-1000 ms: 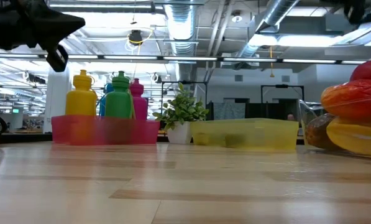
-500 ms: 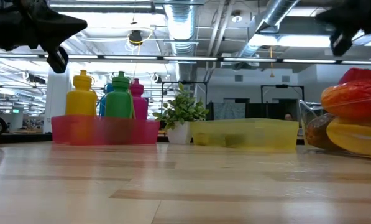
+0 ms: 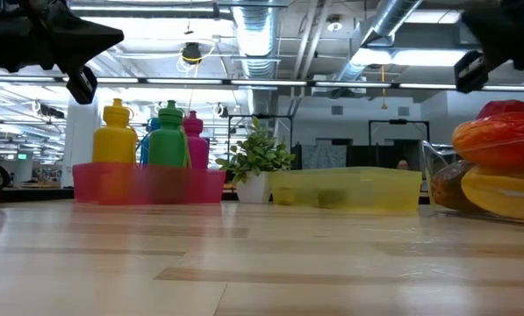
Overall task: Pick & Place Food Item
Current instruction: Return to Home Position
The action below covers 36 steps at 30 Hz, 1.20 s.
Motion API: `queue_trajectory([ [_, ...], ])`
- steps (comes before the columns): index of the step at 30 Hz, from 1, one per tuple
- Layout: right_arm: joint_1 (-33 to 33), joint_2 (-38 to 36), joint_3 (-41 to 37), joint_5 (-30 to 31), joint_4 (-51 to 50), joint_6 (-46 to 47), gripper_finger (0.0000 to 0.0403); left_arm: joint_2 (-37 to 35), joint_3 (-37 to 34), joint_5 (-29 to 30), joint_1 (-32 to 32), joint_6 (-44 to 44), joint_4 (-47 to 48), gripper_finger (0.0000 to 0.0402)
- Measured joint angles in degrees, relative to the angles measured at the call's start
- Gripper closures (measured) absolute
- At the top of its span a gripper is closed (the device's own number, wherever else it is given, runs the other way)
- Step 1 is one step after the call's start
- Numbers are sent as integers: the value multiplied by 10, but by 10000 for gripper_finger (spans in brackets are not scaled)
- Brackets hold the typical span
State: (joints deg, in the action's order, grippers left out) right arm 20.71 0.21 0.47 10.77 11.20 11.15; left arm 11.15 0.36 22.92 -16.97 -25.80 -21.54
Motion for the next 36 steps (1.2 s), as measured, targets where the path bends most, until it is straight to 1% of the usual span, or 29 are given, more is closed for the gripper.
queue_trajectory([
  [2, -9, 0, 0, -56, 7, 1, 403, 3, 0, 0, 0, 0, 2, 400],
  [3, -14, 0, 0, -73, 4, 4, 403, 3, 0, 0, 0, 0, 1, 400],
  [10, -32, 1, 0, -87, -98, 15, 403, 7, 0, 0, 0, 1, 1, 400],
  [12, -36, 0, 0, -96, -102, 15, 403, 7, 0, 0, 0, 28, 1, 400],
  [15, -42, 0, 0, -116, -102, 11, 403, 6, 0, 3, 0, 120, 29, 400],
  [17, -46, 0, 0, -119, -103, 10, 403, 6, 0, 9, 0, 179, 34, 400],
  [19, -51, 0, 0, -119, -103, 9, 403, 3, 0, 29, 1, 240, 33, 400],
  [21, -58, 0, 0, -119, -103, 9, 403, -10, 0, 50, 6, 335, 36, 400],
  [23, -64, 0, 0, -119, -103, 9, 403, -28, 0, 57, 13, 443, 43, 400],
  [25, -68, 0, 0, -120, -103, 9, 403, -51, 0, 52, 20, 503, 73, 400],
  [29, -76, 1, 0, -120, -103, 9, 403, -111, 1, -10, 25, 511, 171, 400],
  [34, -78, 1, -1, -120, -104, 9, 403, -108, 1, -124, 24, 511, 189, 400],
  [36, -78, 2, -1, -120, -104, 9, 403, -111, 1, -182, 24, 511, 198, 400],
])
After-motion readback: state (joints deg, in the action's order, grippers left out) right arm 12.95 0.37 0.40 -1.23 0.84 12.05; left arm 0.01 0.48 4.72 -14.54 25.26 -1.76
